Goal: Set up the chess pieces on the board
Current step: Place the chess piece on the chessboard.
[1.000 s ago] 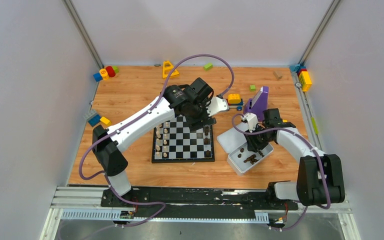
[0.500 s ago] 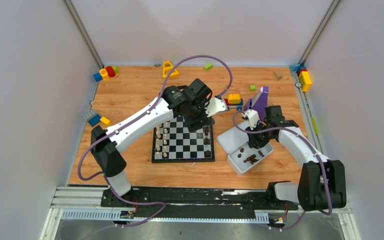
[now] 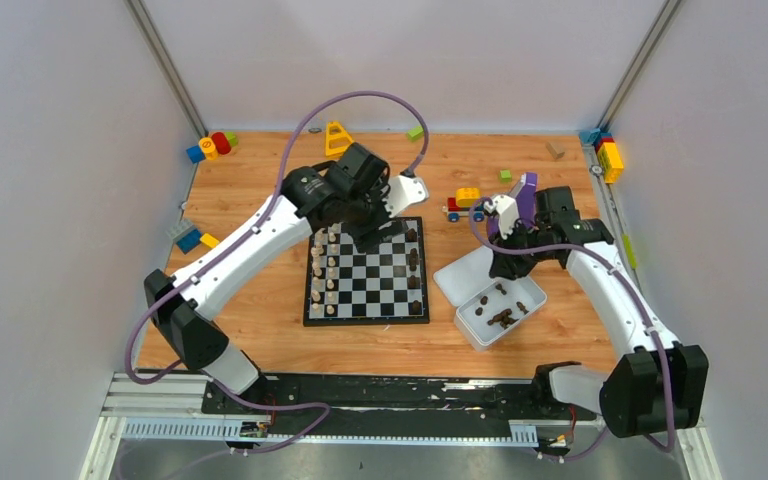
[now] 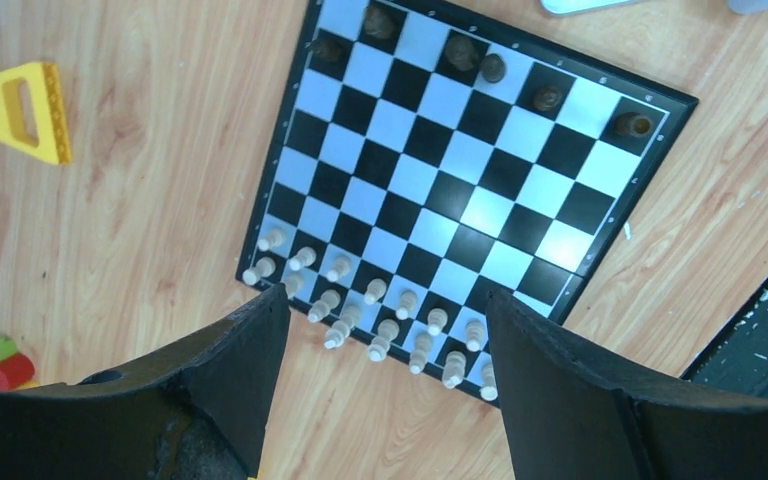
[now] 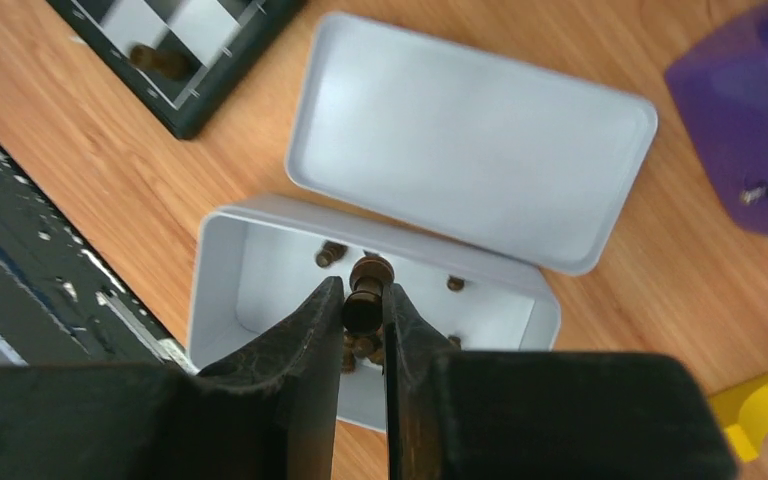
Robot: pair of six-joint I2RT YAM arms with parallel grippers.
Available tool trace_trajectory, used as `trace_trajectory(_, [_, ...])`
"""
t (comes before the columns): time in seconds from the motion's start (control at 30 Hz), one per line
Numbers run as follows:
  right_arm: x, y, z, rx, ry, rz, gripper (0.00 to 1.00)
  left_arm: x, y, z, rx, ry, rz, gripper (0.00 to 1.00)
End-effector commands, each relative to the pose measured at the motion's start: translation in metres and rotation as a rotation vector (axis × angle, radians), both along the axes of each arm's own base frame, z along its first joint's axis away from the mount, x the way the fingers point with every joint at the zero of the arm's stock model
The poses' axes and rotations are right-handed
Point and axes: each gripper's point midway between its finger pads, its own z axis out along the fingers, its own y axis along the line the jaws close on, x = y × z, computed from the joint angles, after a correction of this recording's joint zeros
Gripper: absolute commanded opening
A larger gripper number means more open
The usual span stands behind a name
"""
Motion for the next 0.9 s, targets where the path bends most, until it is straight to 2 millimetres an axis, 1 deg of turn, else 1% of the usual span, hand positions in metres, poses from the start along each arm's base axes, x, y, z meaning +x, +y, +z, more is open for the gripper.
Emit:
trace_trajectory(0.0, [0.007,0.045,0.05,0.133,-0.067,0.089,0.14,0.012,0.024,0.025,-0.096,-0.054,0.084,0.81])
trace_trajectory(0.03, [0.007,0.054,0.053,0.135,-0.07,0.109,0.14,0.013,0.028,0.026,-0.113,-0.052,0.102,0.82])
trace_trajectory(0.07, [0.008,0.063,0.054,0.131,-0.07,0.132,0.14,0.016,0.039,0.027,-0.122,-0.054,0.132,0.83])
trace_trajectory(0.1, [0.009,0.072,0.056,0.124,-0.079,0.155,0.14,0.017,0.042,0.029,-0.142,-0.054,0.15,0.84])
trace_trajectory(0.13, [0.007,0.081,0.054,0.113,-0.079,0.184,0.14,0.02,0.054,0.03,-0.153,-0.058,0.184,0.85])
trace_trajectory(0.17, [0.005,0.091,0.051,0.103,-0.079,0.214,0.14,0.022,0.058,0.032,-0.173,-0.062,0.206,0.88])
trace_trajectory(0.2, [0.004,0.099,0.048,0.087,-0.08,0.24,0.14,0.024,0.071,0.035,-0.187,-0.072,0.244,0.89])
trace_trajectory(0.23, [0.0,0.111,0.043,0.072,-0.082,0.278,0.14,0.024,0.076,0.043,-0.217,-0.091,0.264,0.91])
trace_trajectory(0.27, [-0.001,0.119,0.037,0.055,-0.076,0.305,0.14,0.028,0.088,0.042,-0.222,-0.093,0.303,0.93])
trace_trajectory(0.3, [-0.003,0.126,0.032,0.038,-0.071,0.327,0.14,0.029,0.092,0.046,-0.243,-0.101,0.324,0.95])
trace_trajectory(0.33, [-0.005,0.133,0.025,0.02,-0.064,0.35,0.14,0.03,0.103,0.05,-0.257,-0.115,0.355,0.96])
trace_trajectory(0.37, [-0.006,0.14,0.018,0.0,-0.056,0.369,0.14,0.029,0.107,0.057,-0.283,-0.134,0.368,0.98])
trace_trajectory(0.4, [-0.007,0.145,0.013,-0.018,-0.05,0.384,0.14,0.03,0.114,0.058,-0.29,-0.138,0.392,0.99])
trace_trajectory(0.43, [-0.007,0.15,0.007,-0.034,-0.043,0.398,0.13,0.028,0.117,0.064,-0.307,-0.154,0.396,1.0])
trace_trajectory(0.47, [-0.007,0.155,0.002,-0.046,-0.037,0.411,0.13,0.028,0.122,0.062,-0.309,-0.154,0.412,1.0])
trace_trajectory(0.5, [-0.007,0.16,-0.001,-0.053,-0.034,0.422,0.13,0.027,0.125,0.067,-0.321,-0.17,0.415,1.0])
trace_trajectory(0.6, [-0.006,0.173,-0.005,-0.068,-0.034,0.452,0.13,0.027,0.133,0.064,-0.324,-0.177,0.439,1.0])
trace_trajectory(0.67, [-0.001,0.179,-0.005,-0.083,-0.049,0.455,0.12,0.026,0.136,0.063,-0.327,-0.18,0.446,1.0])
trace_trajectory(0.73, [0.013,0.184,0.003,-0.096,-0.088,0.435,0.12,0.026,0.138,0.064,-0.333,-0.187,0.454,1.0])
trace_trajectory(0.87, [0.053,0.19,0.015,-0.15,-0.169,0.35,0.11,0.027,0.141,0.065,-0.347,-0.189,0.466,1.0])
